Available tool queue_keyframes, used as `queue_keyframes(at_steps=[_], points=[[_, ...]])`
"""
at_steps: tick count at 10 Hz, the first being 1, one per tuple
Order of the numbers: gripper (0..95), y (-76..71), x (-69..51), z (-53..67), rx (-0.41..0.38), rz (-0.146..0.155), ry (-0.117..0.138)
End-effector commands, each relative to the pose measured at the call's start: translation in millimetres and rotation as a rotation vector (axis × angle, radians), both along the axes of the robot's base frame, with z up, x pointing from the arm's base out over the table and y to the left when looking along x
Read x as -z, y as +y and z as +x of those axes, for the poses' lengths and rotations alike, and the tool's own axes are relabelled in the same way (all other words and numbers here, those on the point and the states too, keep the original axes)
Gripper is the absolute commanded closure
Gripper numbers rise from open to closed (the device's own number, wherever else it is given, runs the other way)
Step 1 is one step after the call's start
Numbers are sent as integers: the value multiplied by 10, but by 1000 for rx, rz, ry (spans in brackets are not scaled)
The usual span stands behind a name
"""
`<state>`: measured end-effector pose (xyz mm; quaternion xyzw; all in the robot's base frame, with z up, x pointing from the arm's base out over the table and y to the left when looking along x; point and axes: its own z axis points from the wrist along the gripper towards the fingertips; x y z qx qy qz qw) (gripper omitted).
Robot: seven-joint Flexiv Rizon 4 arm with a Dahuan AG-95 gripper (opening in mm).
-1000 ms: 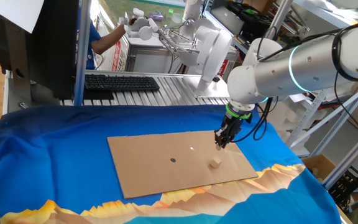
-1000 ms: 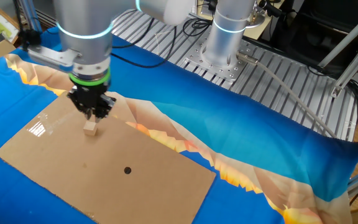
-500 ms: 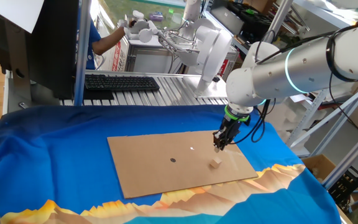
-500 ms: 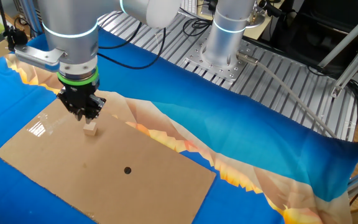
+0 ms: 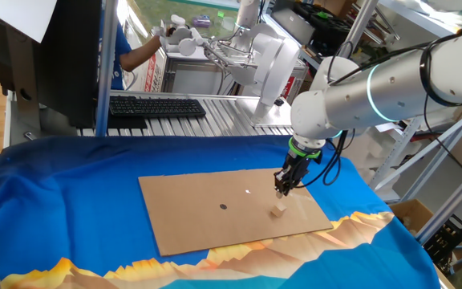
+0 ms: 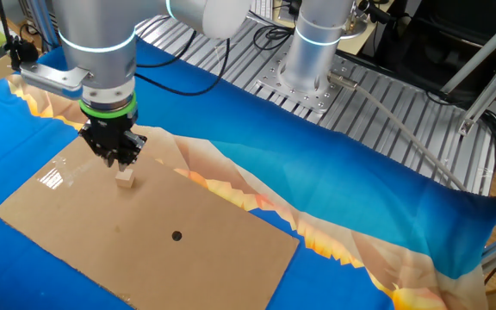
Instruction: Hold a small block with the gripper and sweep it from left to right on the table
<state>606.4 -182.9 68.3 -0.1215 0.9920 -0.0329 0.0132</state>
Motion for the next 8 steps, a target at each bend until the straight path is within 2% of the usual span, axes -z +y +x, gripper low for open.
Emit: queue_keyframes(at_steps=[1,4,6,7,8], points=[[760,3,-5,-3,0,0,2],[760,3,-5,-3,9,-4,41],[760,3,-5,-3,18,-8,41],[760,3,-5,-3,14,-24,36],[950,3,-5,-3,17,-26,27]])
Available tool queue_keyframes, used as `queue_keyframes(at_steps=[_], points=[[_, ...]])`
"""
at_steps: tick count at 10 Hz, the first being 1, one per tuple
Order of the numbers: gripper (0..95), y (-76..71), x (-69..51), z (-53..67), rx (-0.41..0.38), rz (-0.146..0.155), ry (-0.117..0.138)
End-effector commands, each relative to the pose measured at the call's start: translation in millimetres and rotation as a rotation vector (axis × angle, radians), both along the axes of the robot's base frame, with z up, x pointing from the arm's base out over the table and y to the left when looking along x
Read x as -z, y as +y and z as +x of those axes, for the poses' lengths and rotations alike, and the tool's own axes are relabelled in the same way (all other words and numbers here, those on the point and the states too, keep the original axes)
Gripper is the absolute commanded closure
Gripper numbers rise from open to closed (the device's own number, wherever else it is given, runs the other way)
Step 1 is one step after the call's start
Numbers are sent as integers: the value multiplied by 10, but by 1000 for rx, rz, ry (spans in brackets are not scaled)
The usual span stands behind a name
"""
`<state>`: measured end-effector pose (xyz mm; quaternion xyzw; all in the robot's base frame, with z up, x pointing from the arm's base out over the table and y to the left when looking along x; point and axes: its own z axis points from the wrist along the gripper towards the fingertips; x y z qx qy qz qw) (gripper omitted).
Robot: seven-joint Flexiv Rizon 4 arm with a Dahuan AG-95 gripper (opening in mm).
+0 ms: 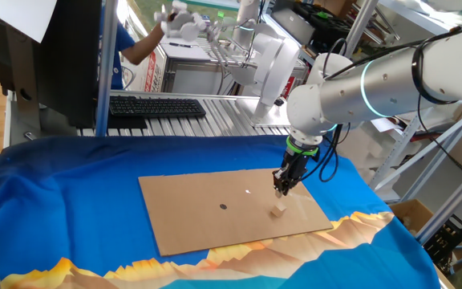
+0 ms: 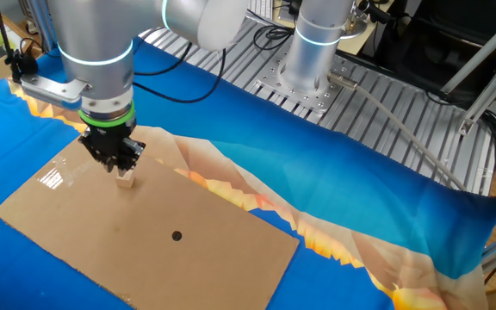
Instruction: Hold a small block with the gripper and sweep it from left to right on the table
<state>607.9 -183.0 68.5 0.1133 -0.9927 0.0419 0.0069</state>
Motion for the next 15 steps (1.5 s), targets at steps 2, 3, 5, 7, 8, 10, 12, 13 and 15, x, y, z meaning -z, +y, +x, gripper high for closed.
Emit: queue_keyframes(at_steps=[2,3,5,7,8,10,12,13,15], points=[[950,3,-3,-18,-1,5,-41],[950,3,-3,-18,-9,4,-49],[760,-5,-14,-25,-17,4,-60],[760,10,27,-13,-21,4,-70],[760,19,63,-15,-21,7,-75],[760,37,98,-31,-21,14,-72],[760,55,113,-45,-20,12,-73],[570,50,106,-47,-16,10,-75],[570,48,103,-49,-11,7,-77]])
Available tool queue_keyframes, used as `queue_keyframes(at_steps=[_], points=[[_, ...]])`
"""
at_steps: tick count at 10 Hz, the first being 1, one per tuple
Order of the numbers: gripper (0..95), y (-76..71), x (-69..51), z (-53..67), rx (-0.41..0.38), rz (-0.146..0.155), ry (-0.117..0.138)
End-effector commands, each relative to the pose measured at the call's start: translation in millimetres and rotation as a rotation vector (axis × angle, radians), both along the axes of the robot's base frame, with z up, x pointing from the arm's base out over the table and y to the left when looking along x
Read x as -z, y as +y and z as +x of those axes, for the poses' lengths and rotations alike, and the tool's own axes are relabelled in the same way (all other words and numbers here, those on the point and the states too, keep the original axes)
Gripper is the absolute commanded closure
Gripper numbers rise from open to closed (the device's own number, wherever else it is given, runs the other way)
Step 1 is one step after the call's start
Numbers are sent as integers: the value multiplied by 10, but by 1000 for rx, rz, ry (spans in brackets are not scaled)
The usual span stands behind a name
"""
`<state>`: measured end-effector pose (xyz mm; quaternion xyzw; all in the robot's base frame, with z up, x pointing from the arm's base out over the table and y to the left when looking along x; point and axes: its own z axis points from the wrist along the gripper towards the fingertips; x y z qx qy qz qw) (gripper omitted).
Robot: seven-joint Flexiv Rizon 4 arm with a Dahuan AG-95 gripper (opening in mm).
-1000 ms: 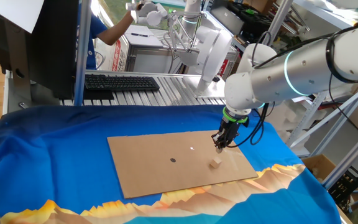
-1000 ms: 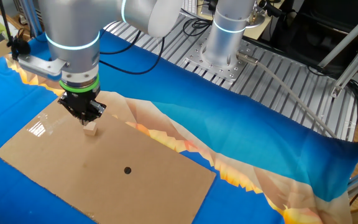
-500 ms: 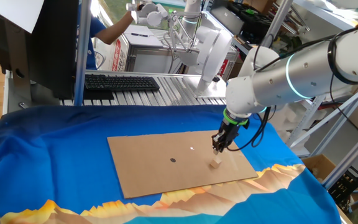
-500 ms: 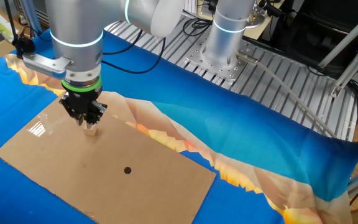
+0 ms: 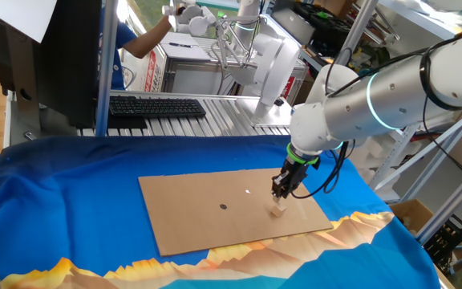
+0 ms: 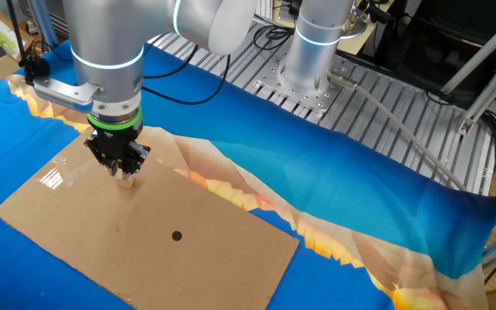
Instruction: Hold a small block with the gripper and sweep it from left to right on the table
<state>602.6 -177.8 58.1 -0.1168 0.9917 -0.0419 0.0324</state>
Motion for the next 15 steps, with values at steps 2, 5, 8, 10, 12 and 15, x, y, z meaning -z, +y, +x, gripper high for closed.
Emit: queue_keyframes(at_steps=[2,5,8,10,12,15], points=[[570,-3,-1,3,-8,2,1],[570,29,30,-12,-11,9,0],[570,53,63,-4,-11,12,-5],[570,59,80,7,-11,11,-5],[570,46,101,19,-11,11,-4],[570,18,142,29,-11,11,-2]])
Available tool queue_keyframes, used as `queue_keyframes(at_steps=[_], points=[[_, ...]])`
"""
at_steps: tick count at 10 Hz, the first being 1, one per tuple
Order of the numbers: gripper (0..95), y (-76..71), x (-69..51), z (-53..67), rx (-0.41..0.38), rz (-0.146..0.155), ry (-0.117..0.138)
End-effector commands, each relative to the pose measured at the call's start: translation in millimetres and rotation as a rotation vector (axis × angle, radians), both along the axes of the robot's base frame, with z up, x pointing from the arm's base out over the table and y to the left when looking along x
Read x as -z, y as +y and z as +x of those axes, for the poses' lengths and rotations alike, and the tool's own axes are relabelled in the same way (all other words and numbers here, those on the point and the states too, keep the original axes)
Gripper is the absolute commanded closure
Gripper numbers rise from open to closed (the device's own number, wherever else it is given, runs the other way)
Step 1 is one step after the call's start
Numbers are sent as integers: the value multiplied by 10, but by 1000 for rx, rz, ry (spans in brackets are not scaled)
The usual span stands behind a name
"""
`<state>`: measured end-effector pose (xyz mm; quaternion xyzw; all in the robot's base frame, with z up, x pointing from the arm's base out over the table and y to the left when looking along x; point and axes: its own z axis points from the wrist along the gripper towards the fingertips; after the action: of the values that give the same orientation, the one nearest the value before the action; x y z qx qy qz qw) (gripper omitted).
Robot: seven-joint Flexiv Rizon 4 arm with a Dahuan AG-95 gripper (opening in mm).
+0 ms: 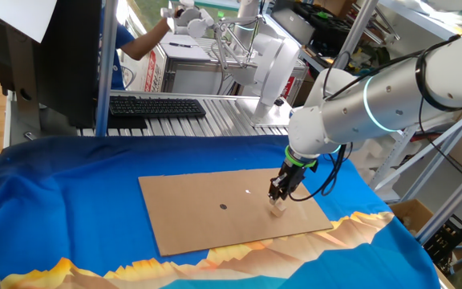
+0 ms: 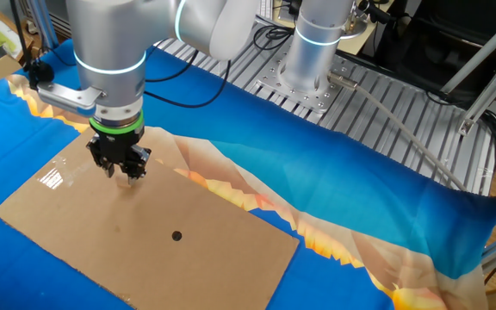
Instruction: Hold a small block with the gripper and sweep it from left to right on the table
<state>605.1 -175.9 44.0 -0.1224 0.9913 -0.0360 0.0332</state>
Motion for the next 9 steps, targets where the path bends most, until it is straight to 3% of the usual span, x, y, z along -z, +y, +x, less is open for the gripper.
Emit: queue_keyframes(at_steps=[1,9], points=[[570,-6,15,1,1,-2,-2],[570,-48,100,-15,1,-1,3]])
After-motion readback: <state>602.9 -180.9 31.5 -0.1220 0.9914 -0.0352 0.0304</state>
